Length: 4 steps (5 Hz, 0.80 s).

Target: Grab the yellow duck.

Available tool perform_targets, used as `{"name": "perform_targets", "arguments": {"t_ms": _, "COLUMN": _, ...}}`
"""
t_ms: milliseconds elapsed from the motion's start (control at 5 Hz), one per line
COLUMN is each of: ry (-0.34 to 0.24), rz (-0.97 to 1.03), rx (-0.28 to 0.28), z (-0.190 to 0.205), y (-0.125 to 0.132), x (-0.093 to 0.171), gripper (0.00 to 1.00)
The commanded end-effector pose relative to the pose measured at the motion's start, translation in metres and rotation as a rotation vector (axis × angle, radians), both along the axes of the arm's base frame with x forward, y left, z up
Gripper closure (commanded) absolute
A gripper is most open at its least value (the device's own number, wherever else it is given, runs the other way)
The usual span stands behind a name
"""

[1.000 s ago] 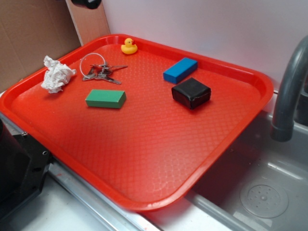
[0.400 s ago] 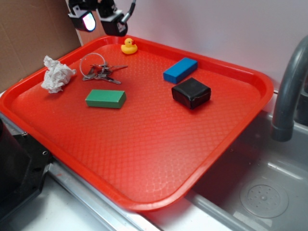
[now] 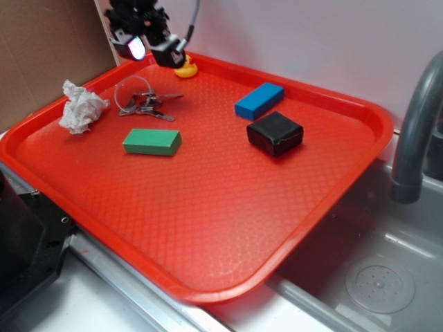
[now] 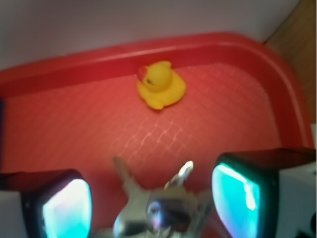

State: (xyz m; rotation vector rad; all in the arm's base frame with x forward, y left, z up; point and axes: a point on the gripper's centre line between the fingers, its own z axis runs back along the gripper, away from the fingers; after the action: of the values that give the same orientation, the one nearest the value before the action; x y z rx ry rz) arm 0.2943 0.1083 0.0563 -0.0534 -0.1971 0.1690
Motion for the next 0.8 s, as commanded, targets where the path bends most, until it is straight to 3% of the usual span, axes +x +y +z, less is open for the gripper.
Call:
{"name": "perform_targets", "arguments": {"t_ms": 0, "ry": -0.031, "rz": 0.02, "rx": 0.063, "z": -0.005, "y": 0.019, "x": 0.038, "gripper": 0.0}}
{"name": "perform_targets", "arguments": {"t_ms": 200, "ry": -0.029, "rz": 0.019, "rx": 0.101, "z": -0.008, "y": 0.025, "x": 0.05, "gripper": 0.0}}
{"name": "perform_targets", "arguments": {"t_ms": 600, "ry": -0.006, "rz": -0.118, "rx": 0.076, "z": -0.026, "y": 0.002, "x": 0.072, "gripper": 0.0}}
